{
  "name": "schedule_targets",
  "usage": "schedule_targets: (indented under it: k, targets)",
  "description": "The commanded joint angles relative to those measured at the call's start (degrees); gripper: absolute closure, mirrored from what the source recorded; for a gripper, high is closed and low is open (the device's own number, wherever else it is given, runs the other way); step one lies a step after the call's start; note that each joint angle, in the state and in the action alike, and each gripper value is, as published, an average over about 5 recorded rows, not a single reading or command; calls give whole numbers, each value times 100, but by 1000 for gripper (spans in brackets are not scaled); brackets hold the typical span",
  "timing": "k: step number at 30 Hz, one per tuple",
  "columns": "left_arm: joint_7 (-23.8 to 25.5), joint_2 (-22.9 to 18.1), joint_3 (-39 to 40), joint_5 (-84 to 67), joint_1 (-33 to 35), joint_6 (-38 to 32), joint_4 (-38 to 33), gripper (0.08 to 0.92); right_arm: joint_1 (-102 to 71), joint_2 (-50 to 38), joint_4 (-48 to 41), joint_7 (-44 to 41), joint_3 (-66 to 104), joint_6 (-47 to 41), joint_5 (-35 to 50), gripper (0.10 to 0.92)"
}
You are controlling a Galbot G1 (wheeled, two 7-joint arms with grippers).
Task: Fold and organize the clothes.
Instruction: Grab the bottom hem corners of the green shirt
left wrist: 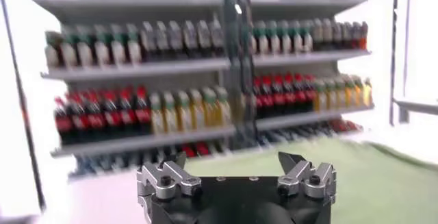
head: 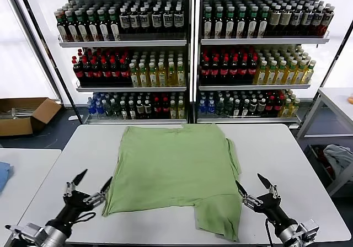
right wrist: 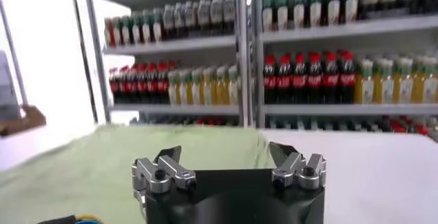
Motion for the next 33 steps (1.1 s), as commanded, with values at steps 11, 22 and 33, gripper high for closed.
schedule_targets:
  k: [11,22,33]
  targets:
    - [-1333,1669,1160,-984,-193,1638,460,177,-902,-804,555,286,-191,-777,184,203]
    - [-1351,1518,1095,-1060,-226,1619,583,177,-752,-670,254,419,-501,-793,115,214]
    - [-1408,1303,1253,-904,-163,1617,577,243,-889,-713,139,418,-622,-691,75,510]
